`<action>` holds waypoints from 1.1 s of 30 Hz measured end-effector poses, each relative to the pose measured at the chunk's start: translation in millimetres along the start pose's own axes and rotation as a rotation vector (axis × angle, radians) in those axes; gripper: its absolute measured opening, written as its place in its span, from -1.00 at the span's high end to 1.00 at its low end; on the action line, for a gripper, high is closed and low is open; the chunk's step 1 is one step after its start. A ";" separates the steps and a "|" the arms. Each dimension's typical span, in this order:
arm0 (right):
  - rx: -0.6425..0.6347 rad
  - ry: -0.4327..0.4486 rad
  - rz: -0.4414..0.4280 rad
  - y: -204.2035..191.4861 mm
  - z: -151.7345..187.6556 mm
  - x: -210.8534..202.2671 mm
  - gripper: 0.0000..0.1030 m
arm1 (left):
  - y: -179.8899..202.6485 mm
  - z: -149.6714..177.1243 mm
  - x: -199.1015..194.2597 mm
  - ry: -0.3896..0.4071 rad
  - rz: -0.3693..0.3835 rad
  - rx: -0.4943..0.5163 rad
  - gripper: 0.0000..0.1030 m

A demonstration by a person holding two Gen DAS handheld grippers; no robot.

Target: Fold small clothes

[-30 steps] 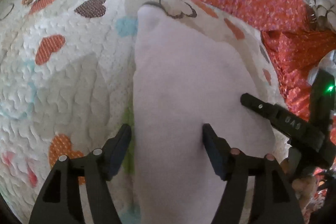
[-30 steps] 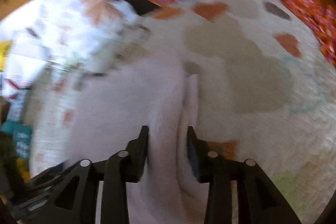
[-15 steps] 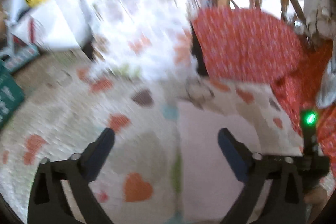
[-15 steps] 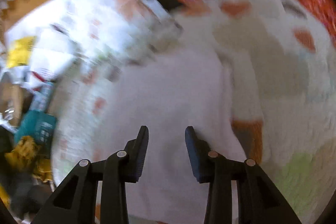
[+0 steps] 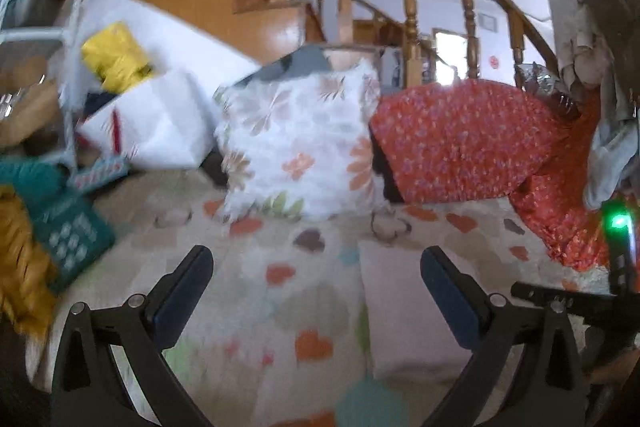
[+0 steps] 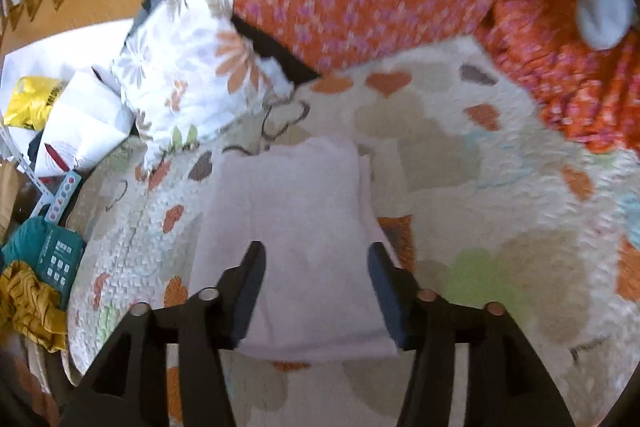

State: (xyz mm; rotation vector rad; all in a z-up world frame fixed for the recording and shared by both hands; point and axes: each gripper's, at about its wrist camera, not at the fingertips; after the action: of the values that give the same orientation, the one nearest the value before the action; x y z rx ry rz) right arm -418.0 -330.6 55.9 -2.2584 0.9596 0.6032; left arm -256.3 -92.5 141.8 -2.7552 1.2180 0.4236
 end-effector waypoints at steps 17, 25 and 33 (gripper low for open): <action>-0.054 0.083 0.074 -0.3 61.4 -82.7 -0.50 | 23.5 40.9 -32.9 -0.398 0.020 -0.060 -1.00; -0.117 0.001 0.225 16.9 79.5 -25.6 -0.50 | 28.5 74.6 18.0 -0.542 -0.024 -0.021 -1.00; -0.100 -0.015 0.267 25.6 78.0 6.4 -0.50 | 38.4 89.2 48.4 -0.602 -0.035 -0.007 -1.00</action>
State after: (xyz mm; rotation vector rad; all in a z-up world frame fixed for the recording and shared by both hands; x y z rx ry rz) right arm -446.5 -294.8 -12.6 -2.2251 1.2607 0.7981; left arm -272.5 -134.9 43.2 -2.3626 1.0004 1.1435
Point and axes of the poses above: each gripper's, at about its wrist camera, not at the fingertips, and x roughly the way its jaws point, y to its right, z to its underside, and after that the axes turned 3 degrees about y, right-handed
